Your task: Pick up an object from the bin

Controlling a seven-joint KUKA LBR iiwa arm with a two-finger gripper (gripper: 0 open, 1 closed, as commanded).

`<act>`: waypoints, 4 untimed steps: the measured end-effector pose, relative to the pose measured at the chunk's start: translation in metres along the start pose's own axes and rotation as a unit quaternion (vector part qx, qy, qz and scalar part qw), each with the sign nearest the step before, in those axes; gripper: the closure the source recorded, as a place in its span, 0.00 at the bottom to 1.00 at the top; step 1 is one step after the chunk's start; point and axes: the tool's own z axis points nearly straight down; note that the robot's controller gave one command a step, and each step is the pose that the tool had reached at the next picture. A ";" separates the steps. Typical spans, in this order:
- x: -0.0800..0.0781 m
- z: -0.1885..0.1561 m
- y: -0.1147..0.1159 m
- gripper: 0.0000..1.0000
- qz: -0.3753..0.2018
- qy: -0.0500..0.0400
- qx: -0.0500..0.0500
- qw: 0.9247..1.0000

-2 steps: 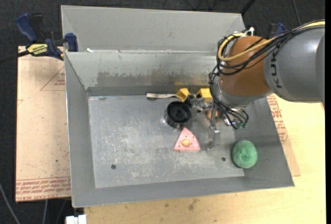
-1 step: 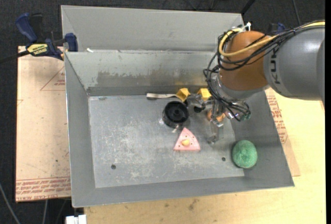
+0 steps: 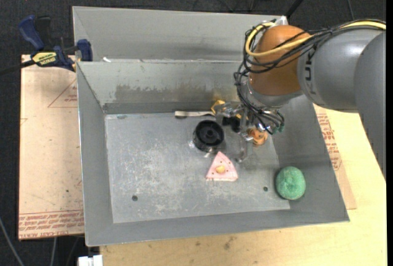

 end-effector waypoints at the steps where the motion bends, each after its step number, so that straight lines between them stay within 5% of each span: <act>1: 0.001 0.002 -0.011 0.00 0.005 0.001 -0.002 1.000; 2: 0.013 0.001 -0.023 0.00 0.069 -0.001 0.000 0.998; 3: 0.003 0.002 -0.012 0.00 0.155 0.004 -0.002 0.988; 4: 0.002 0.001 0.012 0.00 0.079 -0.002 0.001 0.997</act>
Offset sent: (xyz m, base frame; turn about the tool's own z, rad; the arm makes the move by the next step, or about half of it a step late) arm -0.0133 -0.0324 -0.0006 0.3242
